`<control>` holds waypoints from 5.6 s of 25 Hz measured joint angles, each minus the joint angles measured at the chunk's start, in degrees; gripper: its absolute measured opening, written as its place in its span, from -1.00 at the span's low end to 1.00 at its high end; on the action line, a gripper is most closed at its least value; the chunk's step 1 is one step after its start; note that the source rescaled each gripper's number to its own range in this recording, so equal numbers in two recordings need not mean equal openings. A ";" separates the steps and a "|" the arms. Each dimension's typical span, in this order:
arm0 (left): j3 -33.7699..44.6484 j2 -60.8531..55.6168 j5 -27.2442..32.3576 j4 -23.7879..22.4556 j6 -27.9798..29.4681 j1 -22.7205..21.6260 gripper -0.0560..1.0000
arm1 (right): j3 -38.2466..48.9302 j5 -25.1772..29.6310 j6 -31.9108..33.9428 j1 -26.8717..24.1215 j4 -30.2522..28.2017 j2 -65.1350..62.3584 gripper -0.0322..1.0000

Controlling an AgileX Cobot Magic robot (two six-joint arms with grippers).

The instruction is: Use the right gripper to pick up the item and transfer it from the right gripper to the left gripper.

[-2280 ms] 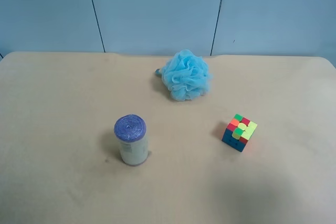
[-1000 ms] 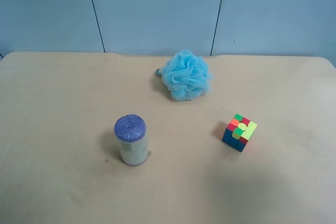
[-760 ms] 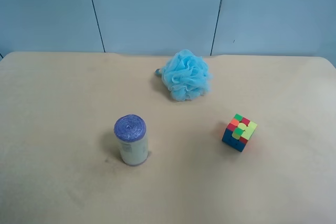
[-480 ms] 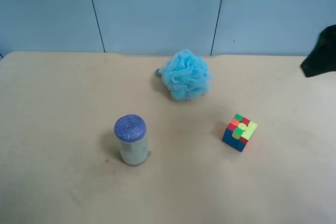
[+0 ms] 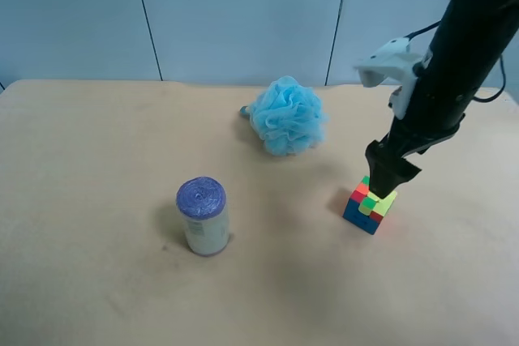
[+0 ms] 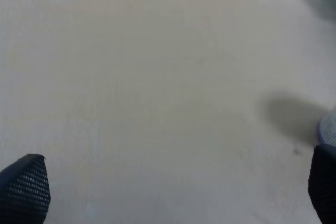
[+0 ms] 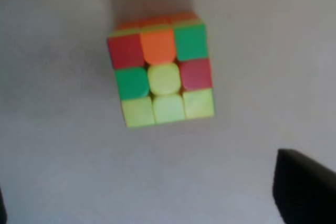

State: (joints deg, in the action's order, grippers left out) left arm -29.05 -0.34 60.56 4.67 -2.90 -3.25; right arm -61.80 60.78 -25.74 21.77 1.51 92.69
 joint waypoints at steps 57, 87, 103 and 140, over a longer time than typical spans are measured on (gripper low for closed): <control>0.00 0.00 0.00 0.00 0.00 0.00 1.00 | -10.15 2.08 1.41 0.71 -2.61 10.07 -0.94; 0.00 0.00 0.00 0.00 0.00 0.00 1.00 | -10.15 3.57 -3.97 20.44 8.74 -5.48 -0.94; -8.65 15.02 0.00 8.94 0.00 0.00 1.00 | -10.15 -3.50 -14.66 22.55 15.05 -7.45 -0.94; -23.47 51.01 7.10 37.93 -8.01 9.74 0.97 | -10.32 -26.70 -24.24 34.50 15.73 -5.76 -0.94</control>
State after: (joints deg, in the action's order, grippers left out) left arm -52.53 50.67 67.66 42.60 -10.91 6.49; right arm -72.12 34.08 -49.98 56.26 17.24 86.93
